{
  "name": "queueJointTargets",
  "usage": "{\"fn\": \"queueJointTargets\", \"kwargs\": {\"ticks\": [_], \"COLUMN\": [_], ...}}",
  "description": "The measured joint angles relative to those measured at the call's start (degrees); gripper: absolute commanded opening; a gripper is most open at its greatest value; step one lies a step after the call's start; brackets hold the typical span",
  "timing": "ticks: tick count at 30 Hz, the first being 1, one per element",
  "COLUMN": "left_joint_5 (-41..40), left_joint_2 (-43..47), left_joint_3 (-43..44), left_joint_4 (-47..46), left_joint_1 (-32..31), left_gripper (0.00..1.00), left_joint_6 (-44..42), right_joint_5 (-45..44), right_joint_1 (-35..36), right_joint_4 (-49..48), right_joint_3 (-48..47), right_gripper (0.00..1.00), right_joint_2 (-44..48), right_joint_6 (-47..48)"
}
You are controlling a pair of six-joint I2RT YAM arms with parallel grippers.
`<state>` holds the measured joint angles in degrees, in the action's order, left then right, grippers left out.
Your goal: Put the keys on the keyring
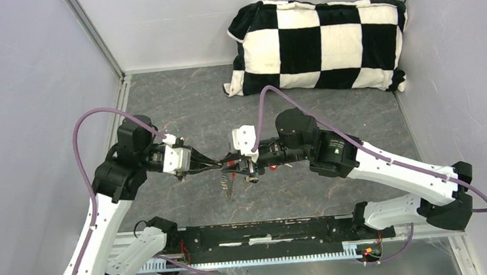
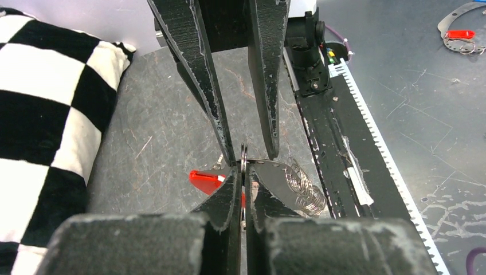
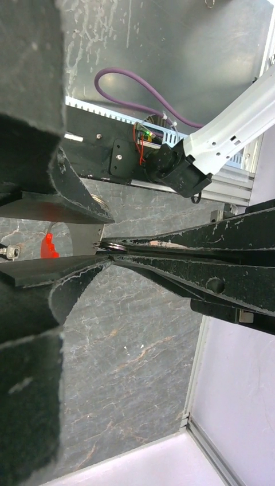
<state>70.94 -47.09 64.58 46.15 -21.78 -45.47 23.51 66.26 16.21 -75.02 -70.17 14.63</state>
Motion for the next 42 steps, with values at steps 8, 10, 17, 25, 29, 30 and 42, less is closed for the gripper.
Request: {"fn": "queueJointTargets", "kwargs": {"ticks": [8, 10, 17, 25, 29, 30, 42], "left_joint_5": [-0.44, -0.44, -1.03, -0.87, -0.31, -0.15, 2.75], "left_joint_2": [0.0, 0.0, -0.02, 0.44, 1.18, 1.36, 0.28], "left_joint_3": [-0.02, -0.02, -0.02, -0.04, -0.42, -0.63, -1.14], "left_joint_4": [0.04, 0.04, 0.13, 0.0, -0.02, -0.02, 0.0], "left_joint_1": [0.04, 0.04, 0.15, 0.04, 0.04, 0.04, 0.04], "left_gripper": [0.02, 0.02, 0.26, 0.28, 0.27, 0.27, 0.27], "left_joint_6": [0.0, 0.0, 0.02, 0.09, 0.35, 0.5, 1.77], "right_joint_5": [-0.94, -1.31, -2.82, -4.33, -4.28, -4.26, -1.79], "right_joint_1": [-0.04, -0.04, -0.04, -0.72, -1.09, -1.14, -1.14], "right_joint_4": [0.76, 0.72, -0.07, -21.53, -34.29, -37.64, -64.0], "right_joint_3": [-1.6, -1.7, -1.55, 17.99, 26.67, 28.3, 34.42], "right_gripper": [0.1, 0.04, 0.0, 0.0, 0.01, 0.0, 0.0], "right_joint_2": [-1.22, -1.36, -1.64, 7.28, 11.1, 11.65, 9.68], "right_joint_6": [-0.42, -0.46, -1.22, -6.47, -10.69, -12.02, -23.65]}}
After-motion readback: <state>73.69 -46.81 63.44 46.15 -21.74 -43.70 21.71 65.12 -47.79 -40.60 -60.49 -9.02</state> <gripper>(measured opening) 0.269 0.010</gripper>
